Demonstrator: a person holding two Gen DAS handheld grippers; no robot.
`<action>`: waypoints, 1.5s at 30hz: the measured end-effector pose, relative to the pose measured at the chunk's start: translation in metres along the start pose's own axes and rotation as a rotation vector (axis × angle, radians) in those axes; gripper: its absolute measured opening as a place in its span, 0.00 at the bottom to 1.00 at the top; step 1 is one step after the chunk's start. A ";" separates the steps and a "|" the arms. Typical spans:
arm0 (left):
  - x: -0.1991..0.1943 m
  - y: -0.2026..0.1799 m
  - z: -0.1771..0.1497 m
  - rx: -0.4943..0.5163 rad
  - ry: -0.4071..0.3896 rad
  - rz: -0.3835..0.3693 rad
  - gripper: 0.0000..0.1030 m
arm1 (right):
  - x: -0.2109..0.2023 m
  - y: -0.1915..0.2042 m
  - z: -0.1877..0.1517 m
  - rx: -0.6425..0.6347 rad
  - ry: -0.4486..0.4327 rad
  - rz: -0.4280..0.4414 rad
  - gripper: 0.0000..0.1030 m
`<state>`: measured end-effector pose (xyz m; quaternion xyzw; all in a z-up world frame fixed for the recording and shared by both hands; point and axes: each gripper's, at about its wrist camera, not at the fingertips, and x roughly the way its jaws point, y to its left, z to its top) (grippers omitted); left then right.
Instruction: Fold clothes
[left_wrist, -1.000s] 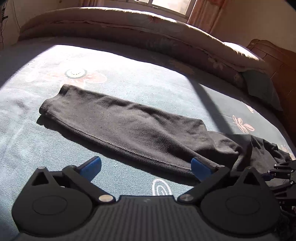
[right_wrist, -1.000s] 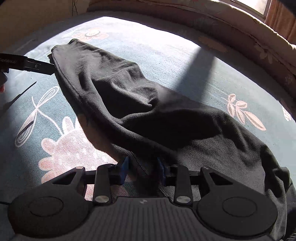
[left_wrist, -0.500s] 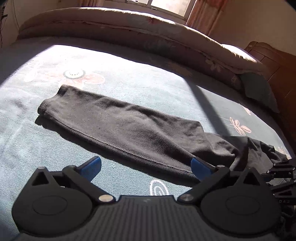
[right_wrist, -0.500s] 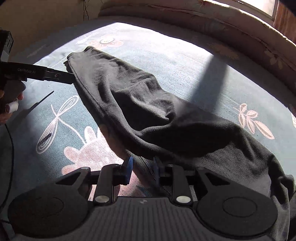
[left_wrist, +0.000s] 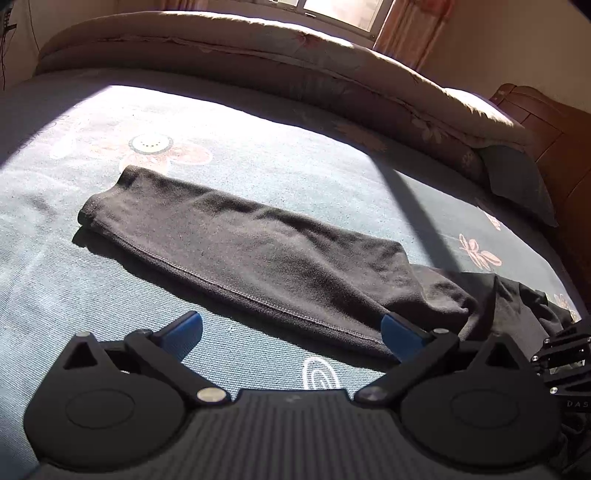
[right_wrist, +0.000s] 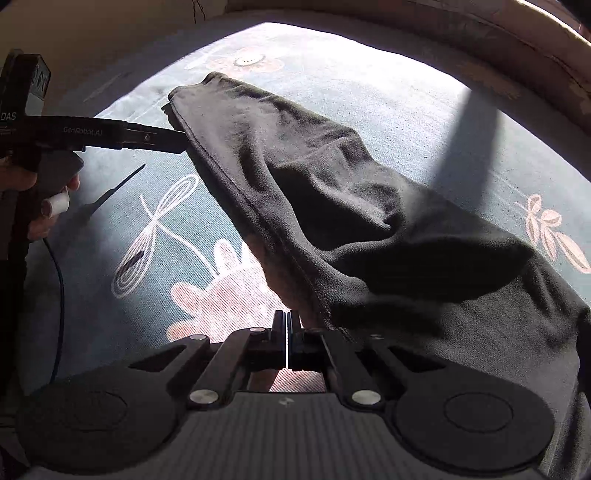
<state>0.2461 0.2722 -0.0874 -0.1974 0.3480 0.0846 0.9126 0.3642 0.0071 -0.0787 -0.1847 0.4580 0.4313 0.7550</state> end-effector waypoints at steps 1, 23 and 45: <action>0.000 0.000 0.000 0.001 0.000 0.001 1.00 | -0.001 0.001 0.007 0.004 -0.033 -0.006 0.02; -0.007 0.020 0.004 -0.025 0.015 -0.029 1.00 | 0.042 0.059 0.051 -0.205 -0.024 0.130 0.05; -0.017 0.078 0.010 -0.244 -0.041 -0.090 1.00 | 0.069 0.065 0.105 -0.156 -0.155 0.147 0.10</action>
